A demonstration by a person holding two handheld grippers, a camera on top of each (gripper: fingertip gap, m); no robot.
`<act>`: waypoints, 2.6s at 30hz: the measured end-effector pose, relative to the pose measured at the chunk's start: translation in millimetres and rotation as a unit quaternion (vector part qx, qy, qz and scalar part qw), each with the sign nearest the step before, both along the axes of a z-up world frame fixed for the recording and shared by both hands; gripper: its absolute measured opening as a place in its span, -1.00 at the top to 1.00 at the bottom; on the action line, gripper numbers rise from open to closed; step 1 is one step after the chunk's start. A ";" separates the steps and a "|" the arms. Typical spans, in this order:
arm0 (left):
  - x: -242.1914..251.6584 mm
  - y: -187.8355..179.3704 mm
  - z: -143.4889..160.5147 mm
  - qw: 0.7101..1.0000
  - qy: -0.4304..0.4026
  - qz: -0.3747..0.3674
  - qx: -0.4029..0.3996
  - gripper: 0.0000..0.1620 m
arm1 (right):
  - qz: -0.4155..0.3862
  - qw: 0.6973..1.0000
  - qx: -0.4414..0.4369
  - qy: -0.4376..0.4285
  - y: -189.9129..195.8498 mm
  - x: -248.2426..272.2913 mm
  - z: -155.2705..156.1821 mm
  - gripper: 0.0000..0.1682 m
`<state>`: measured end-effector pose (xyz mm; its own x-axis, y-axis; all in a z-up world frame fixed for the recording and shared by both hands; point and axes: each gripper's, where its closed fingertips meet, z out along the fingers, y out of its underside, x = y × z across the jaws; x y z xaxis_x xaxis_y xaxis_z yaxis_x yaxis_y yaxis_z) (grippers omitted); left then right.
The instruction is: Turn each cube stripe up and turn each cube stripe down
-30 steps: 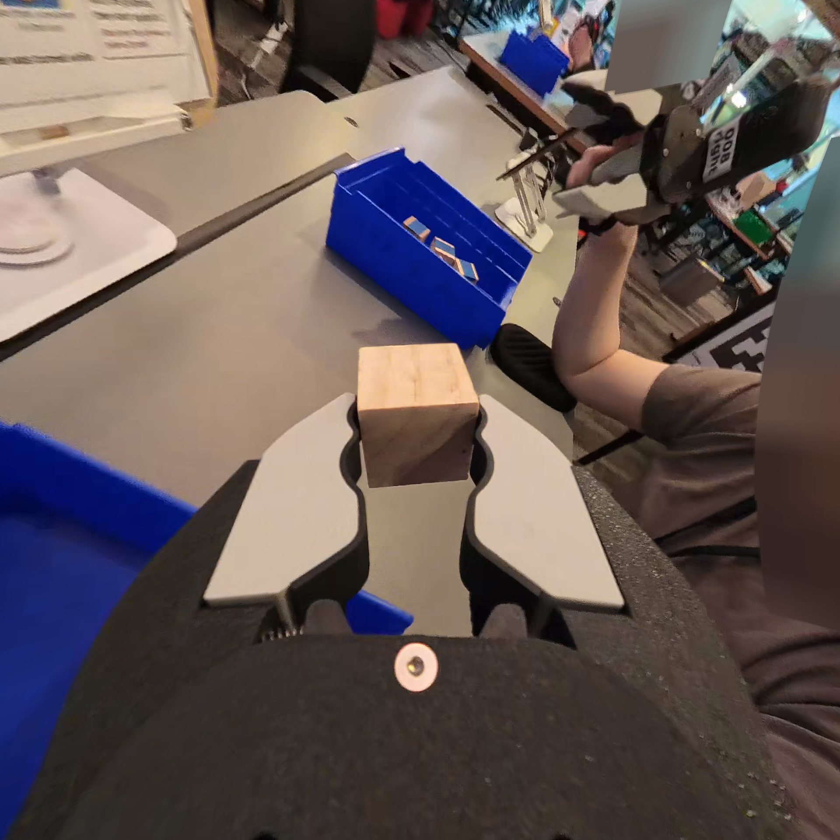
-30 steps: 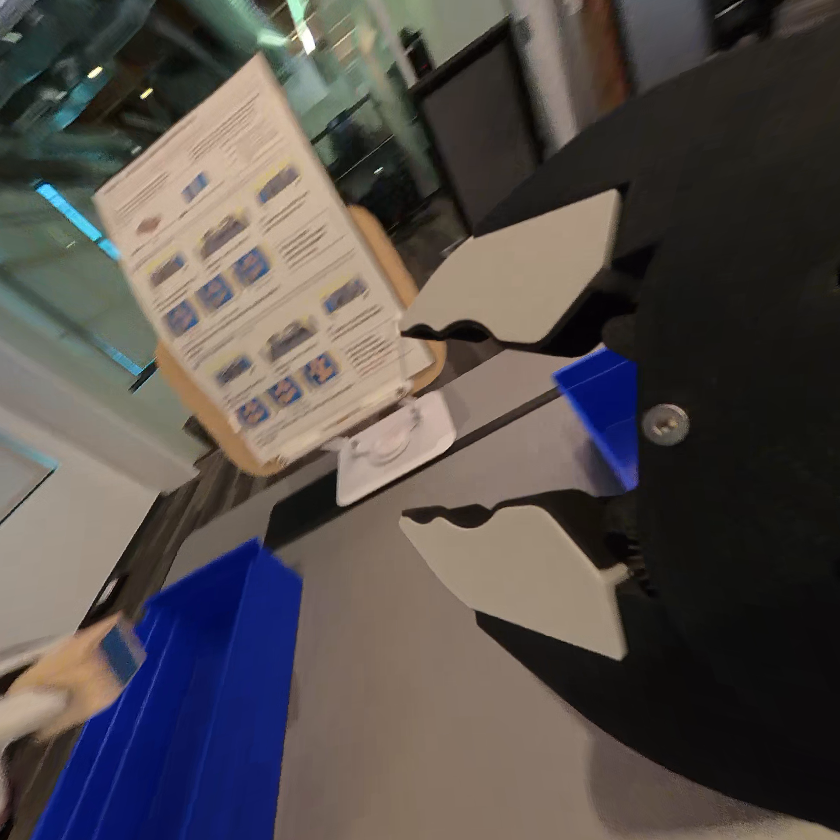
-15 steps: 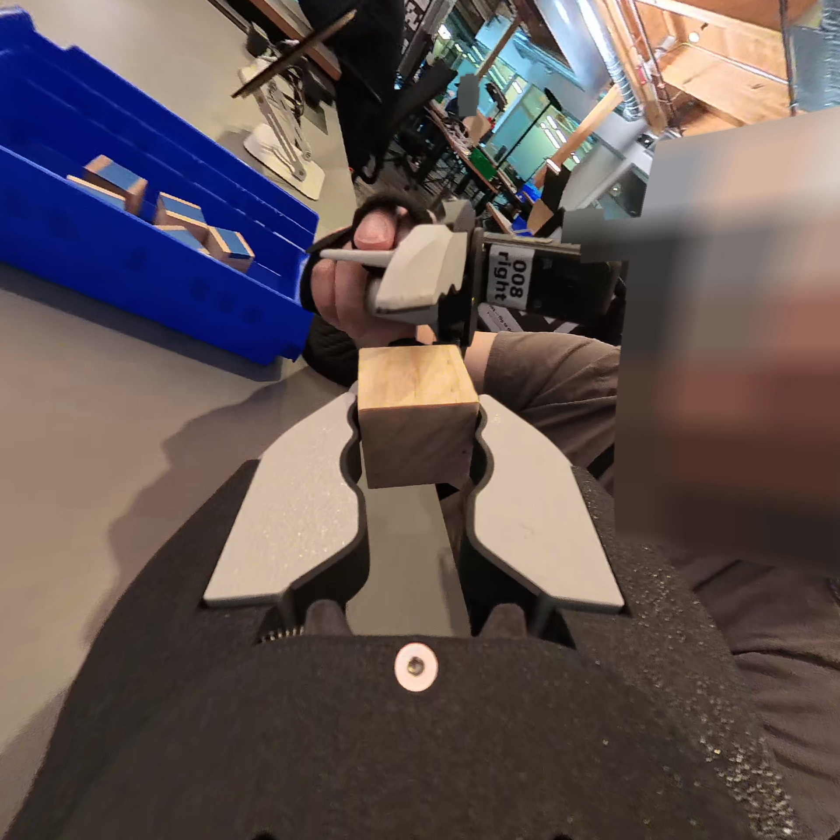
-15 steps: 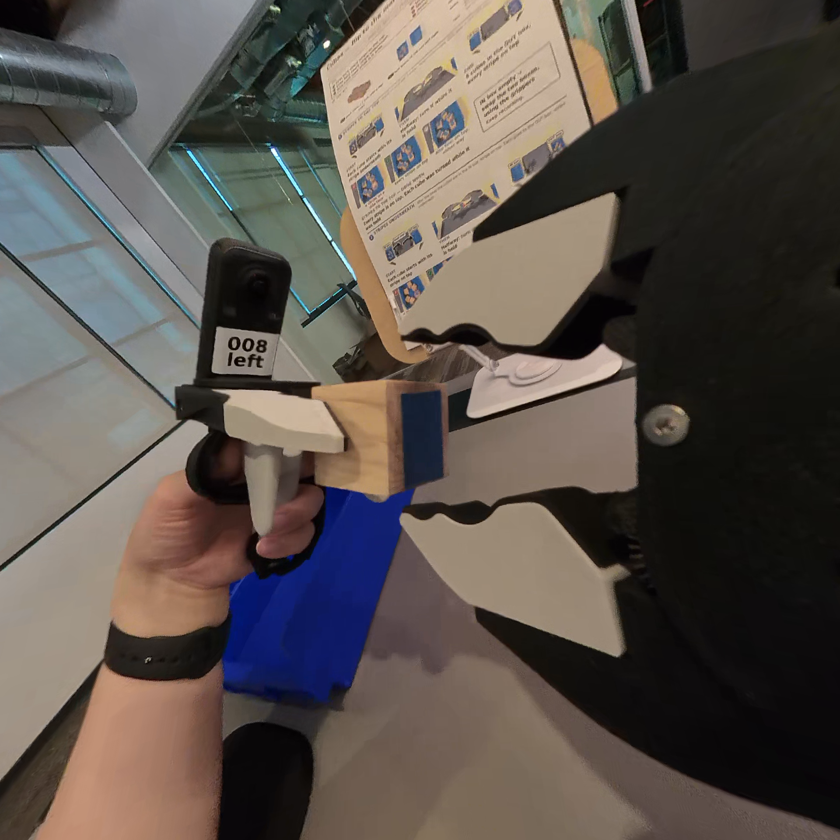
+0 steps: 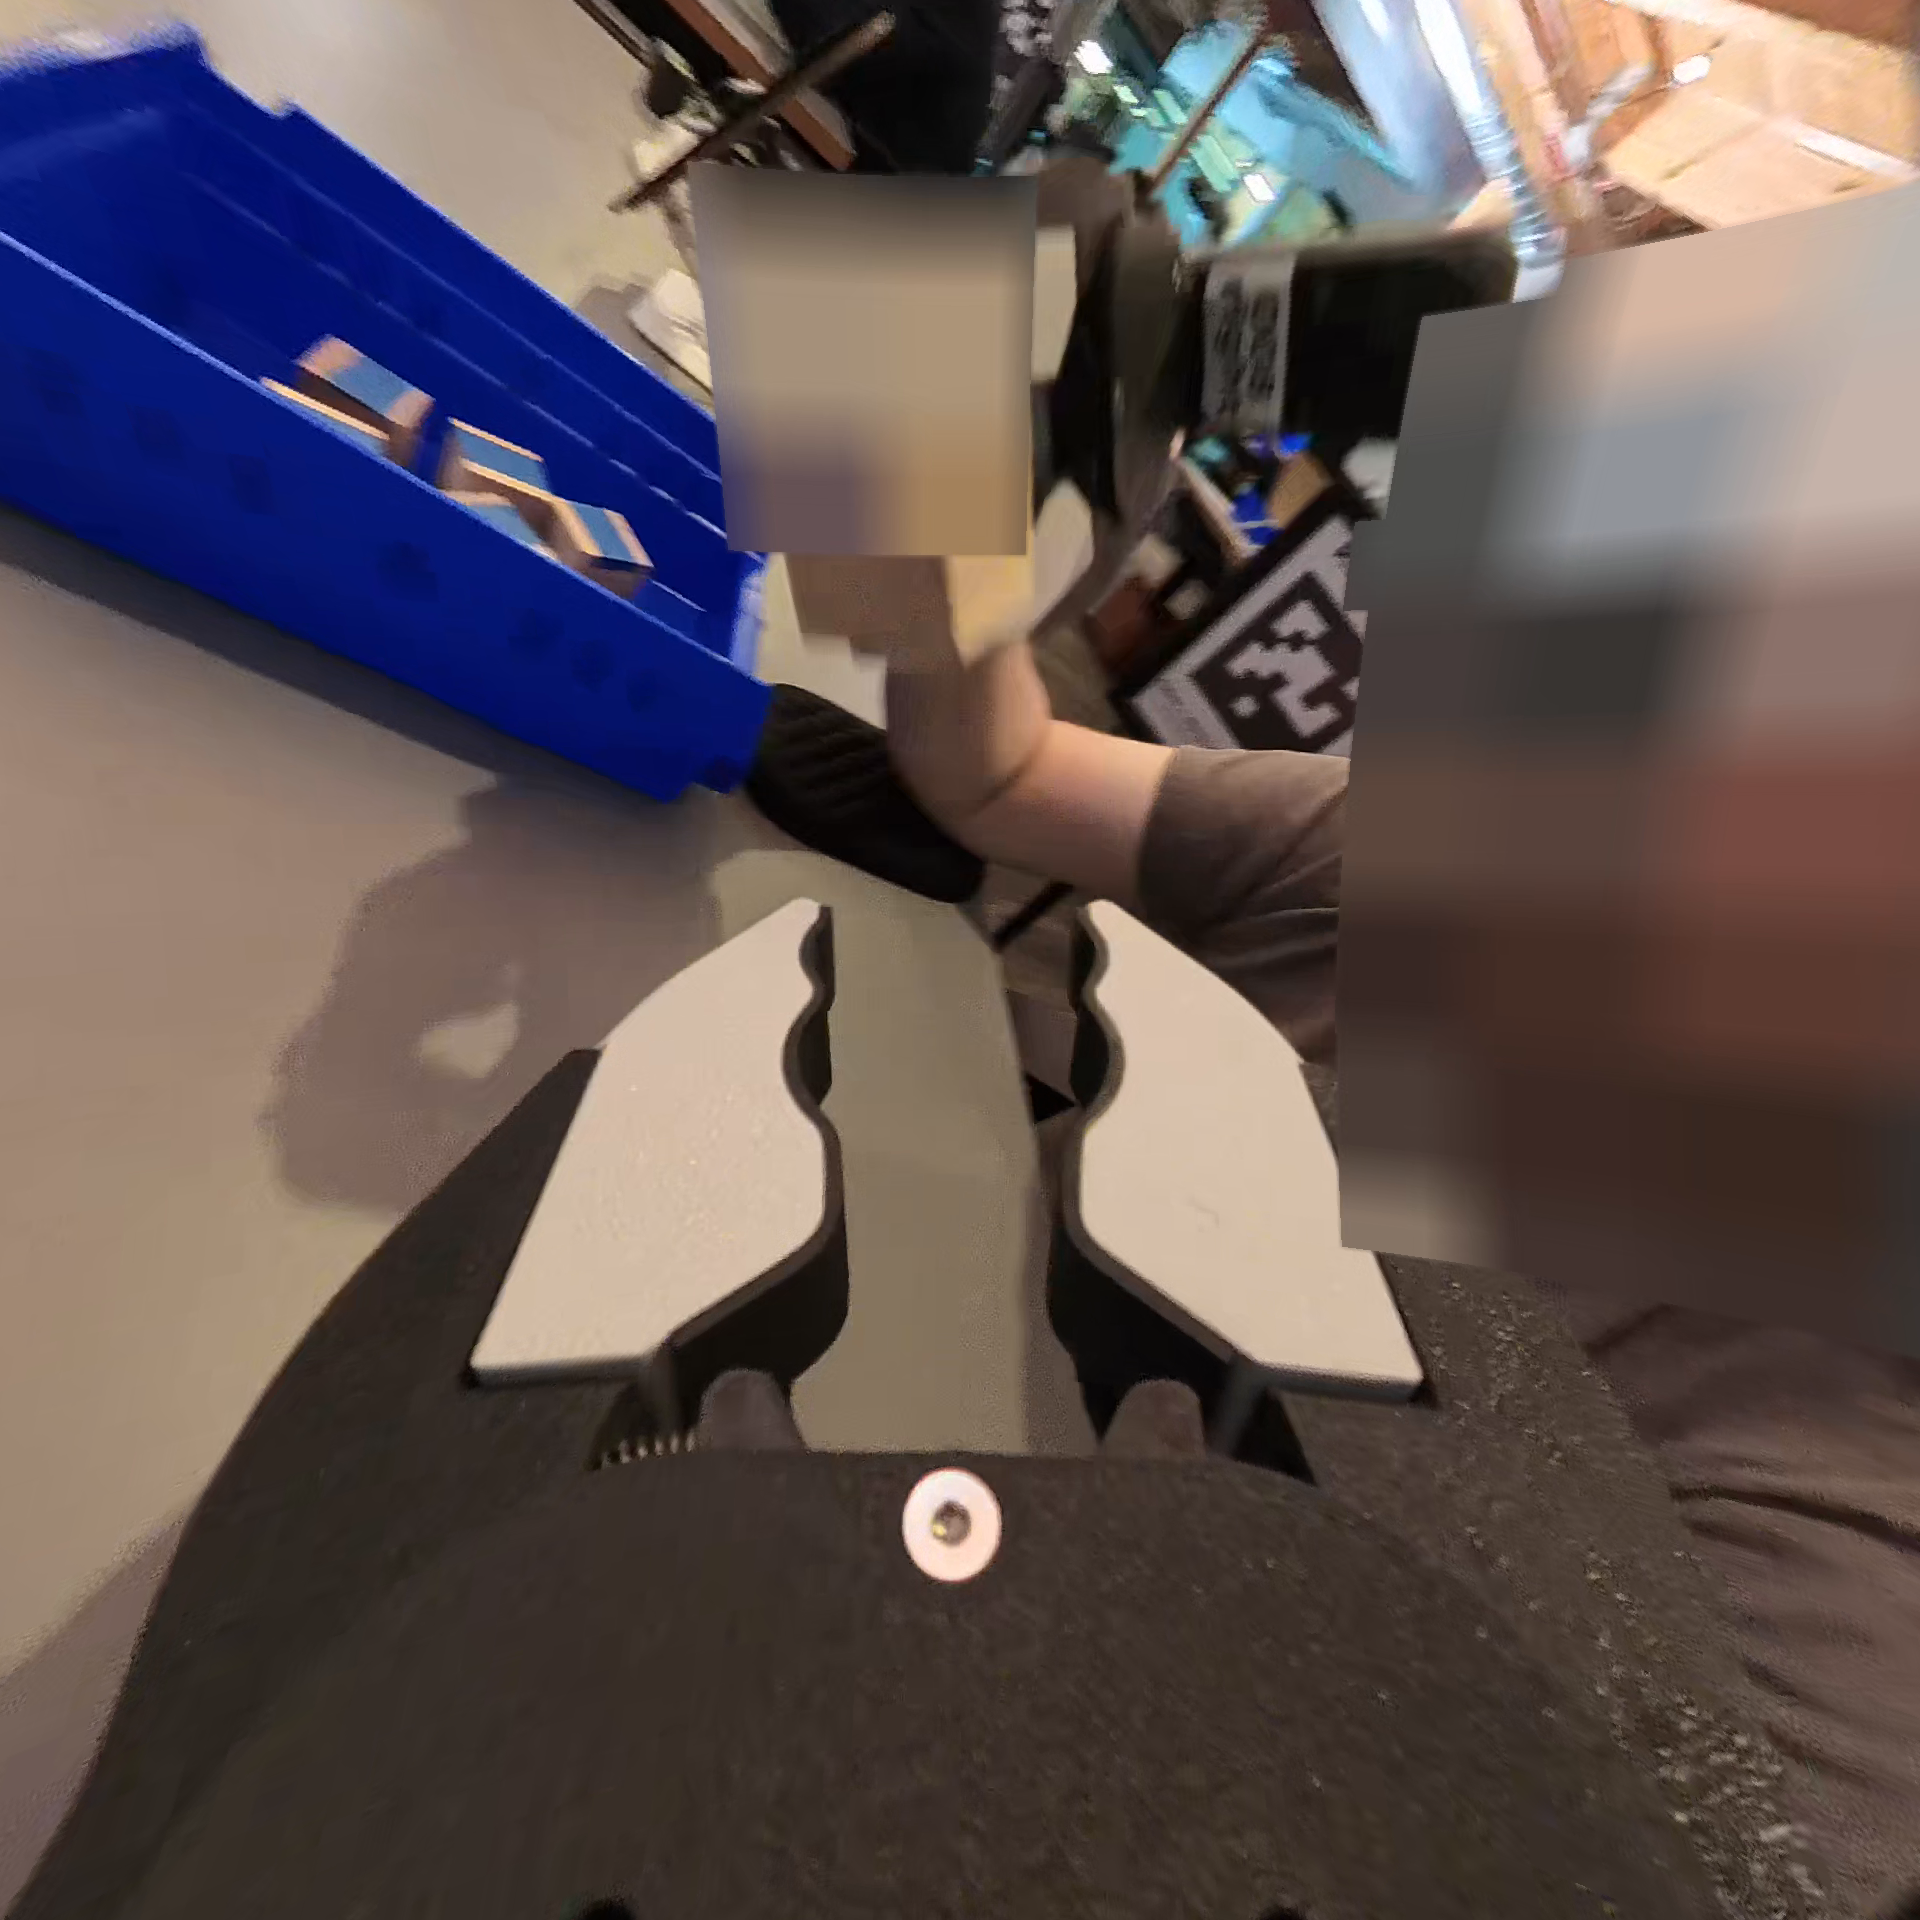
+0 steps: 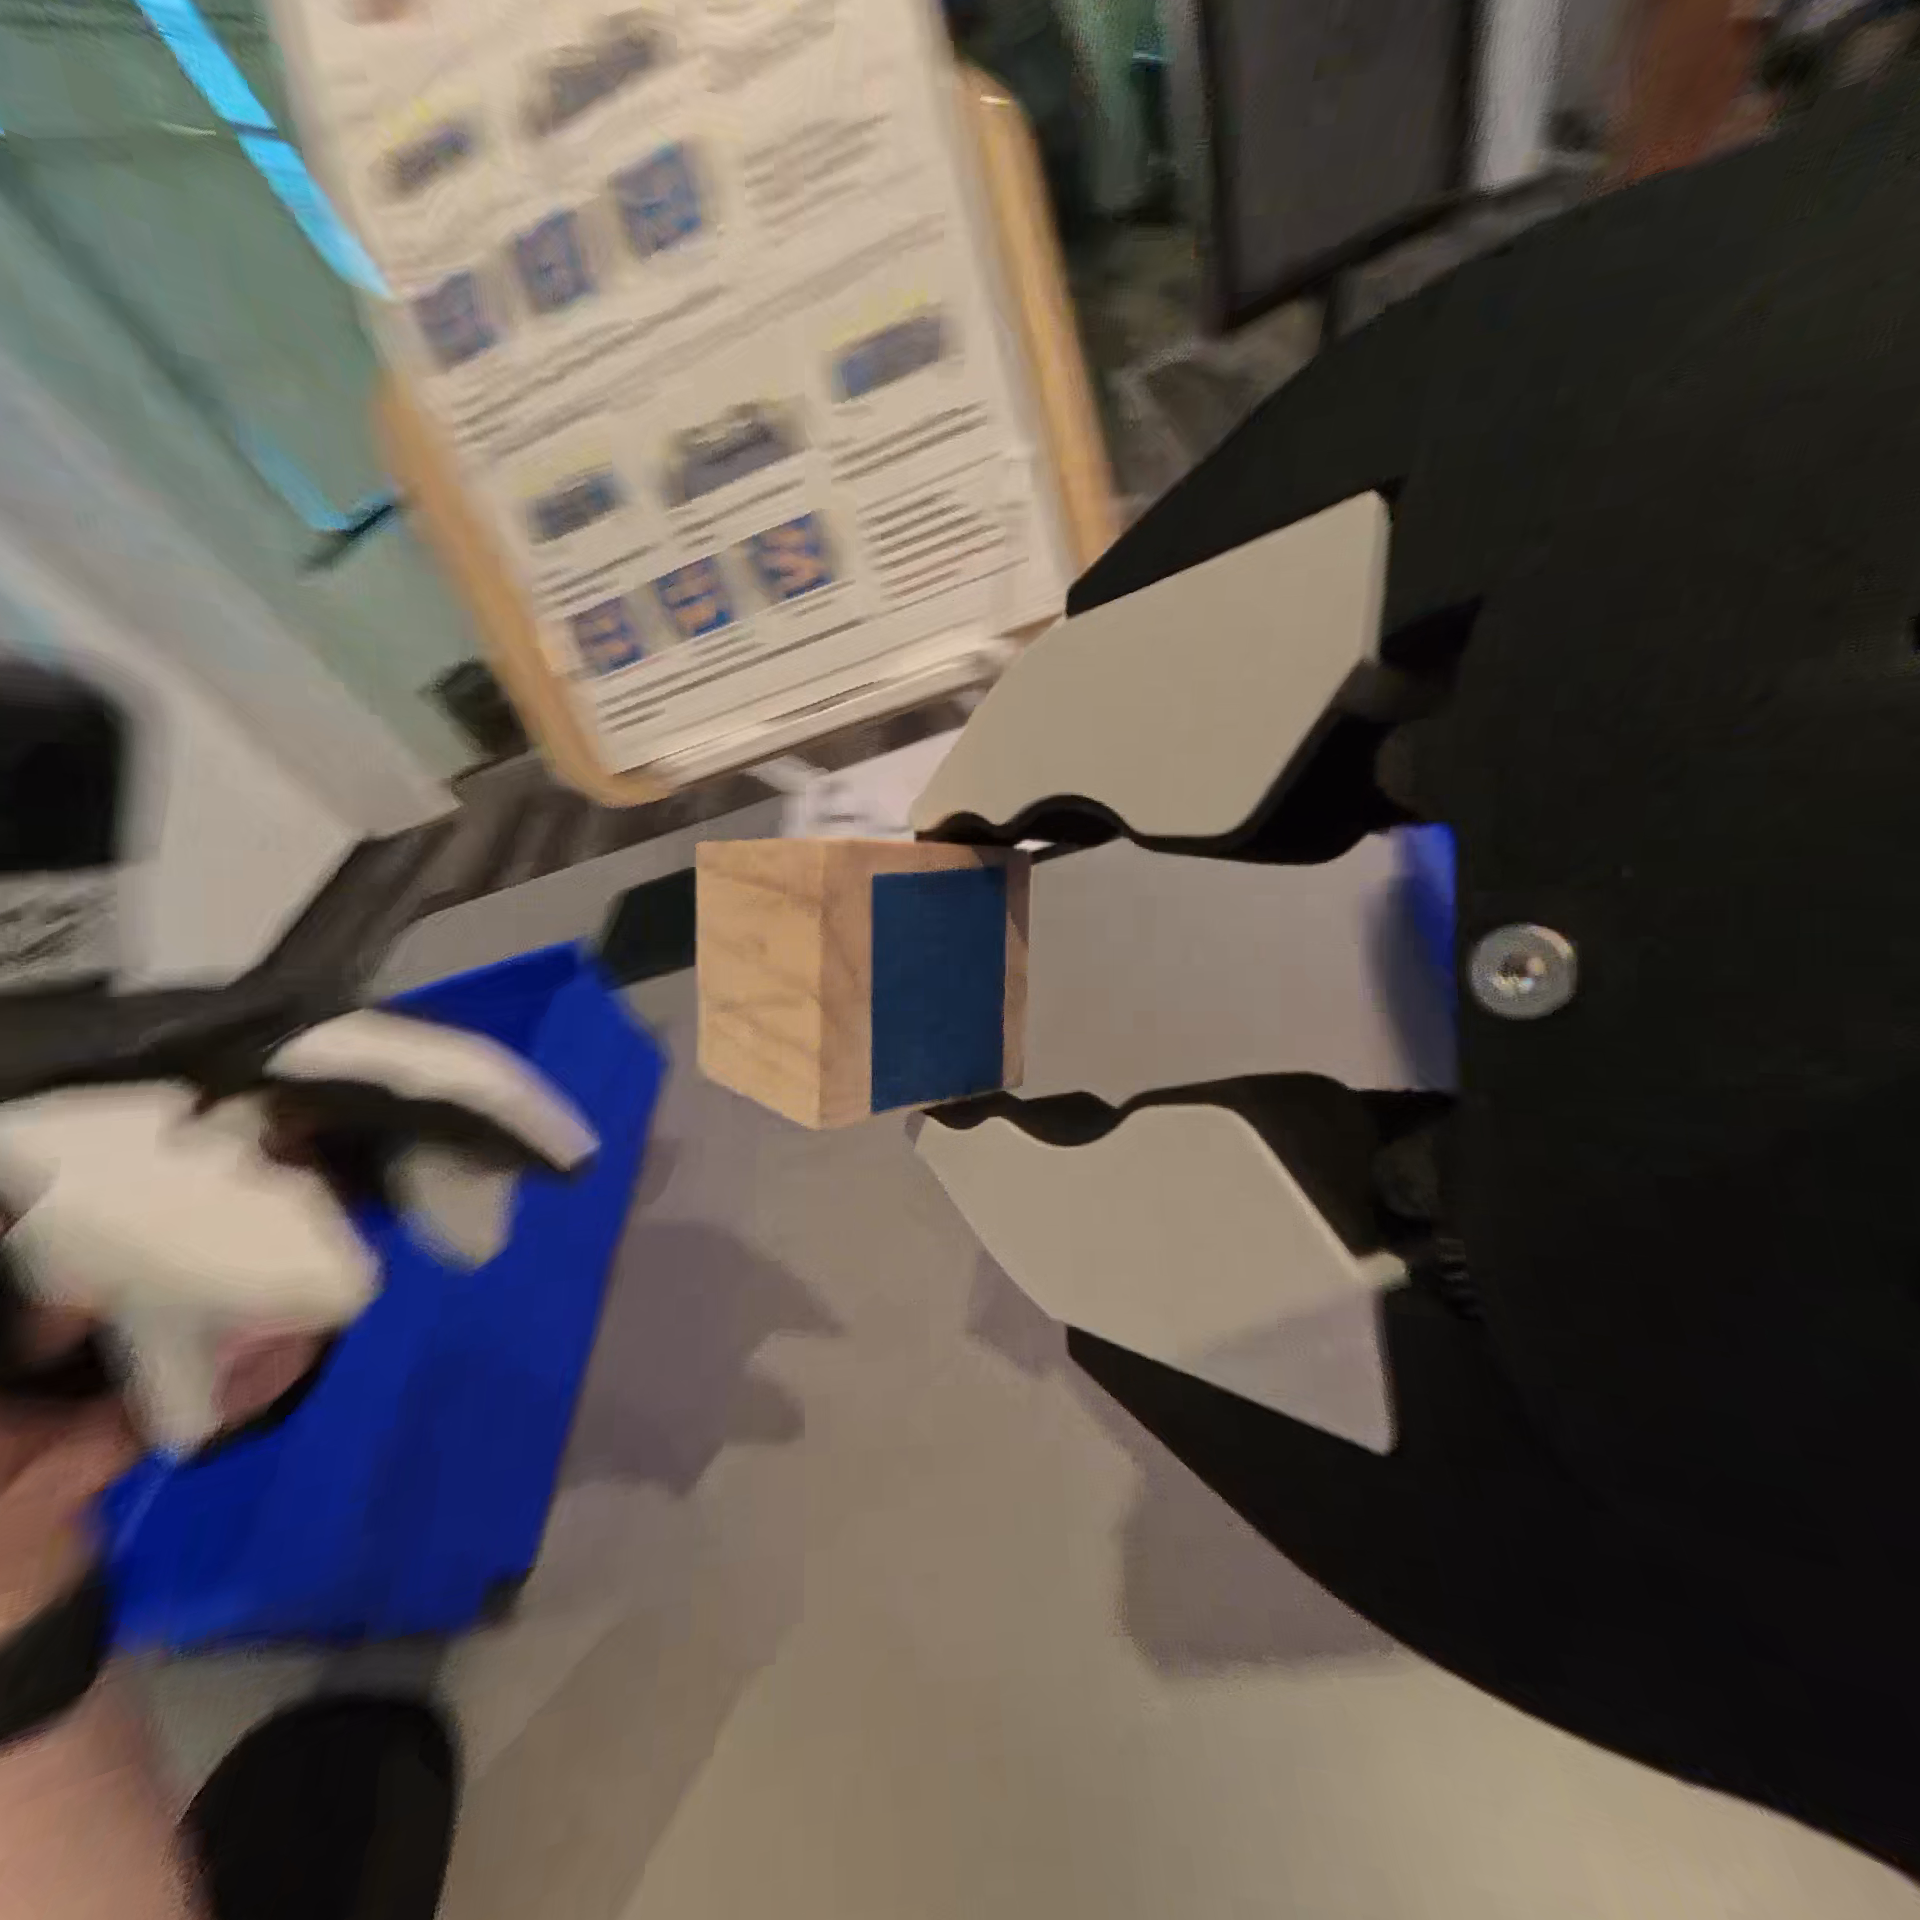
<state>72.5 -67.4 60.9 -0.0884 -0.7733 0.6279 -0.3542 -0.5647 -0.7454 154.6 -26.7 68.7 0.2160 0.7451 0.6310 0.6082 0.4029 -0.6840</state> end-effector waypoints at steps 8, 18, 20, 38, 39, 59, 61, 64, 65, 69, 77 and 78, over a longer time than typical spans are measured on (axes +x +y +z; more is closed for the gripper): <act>-26.4 37.8 23.2 0.958 0.056 0.183 0.212 0.50 | -0.229 0.895 -0.324 -0.205 11.7 200.1 -102.5 0.44; -47.1 37.4 46.5 0.920 0.074 0.265 0.278 0.35 | -0.240 0.740 -0.544 -0.314 -3.5 220.4 -198.1 0.45; -51.1 37.1 51.6 0.917 0.066 0.272 0.284 0.36 | -0.254 0.734 -0.530 -0.340 2.1 223.7 -206.7 0.44; -100.5 43.7 88.9 0.860 0.031 0.365 0.356 0.31 | -0.337 0.795 -0.441 -0.245 25.2 243.0 -156.1 0.57; -111.4 46.5 93.0 0.845 0.027 0.392 0.362 0.32 | -0.360 0.808 -0.408 -0.225 33.7 252.0 -143.0 0.56; -303.4 84.9 24.4 0.674 0.293 0.633 0.244 0.37 | -0.584 0.671 -0.457 0.002 87.1 352.4 -161.3 0.43; -335.6 84.7 -3.1 0.652 0.343 0.648 0.193 0.35 | -0.580 0.663 -0.473 -0.010 86.3 350.8 -171.1 0.44; -365.6 82.2 -49.1 0.651 0.402 0.635 0.106 0.34 | -0.560 0.652 -0.511 -0.021 82.4 341.7 -185.0 0.78; -367.5 81.8 -63.6 0.664 0.409 0.622 0.074 0.35 | -0.557 0.649 -0.517 -0.026 81.6 339.8 -188.2 0.81; -375.2 91.3 -100.3 0.682 0.413 0.604 0.010 0.38 | -0.566 0.641 -0.516 -0.054 80.7 339.4 -195.9 0.81; -386.3 75.1 -151.7 0.656 0.502 0.557 -0.090 0.44 | -0.569 0.638 -0.516 -0.063 80.4 339.5 -198.0 0.80; -384.3 74.3 -156.3 0.657 0.502 0.554 -0.104 0.46 | -0.567 0.638 -0.518 -0.060 80.4 339.1 -198.0 0.81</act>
<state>-311.8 6.9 -95.4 0.9944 0.0966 0.0426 0.1052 -0.9426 -0.3168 493.7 53.7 -129.2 0.9827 0.1848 -0.0101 0.1813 -0.9723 -0.1478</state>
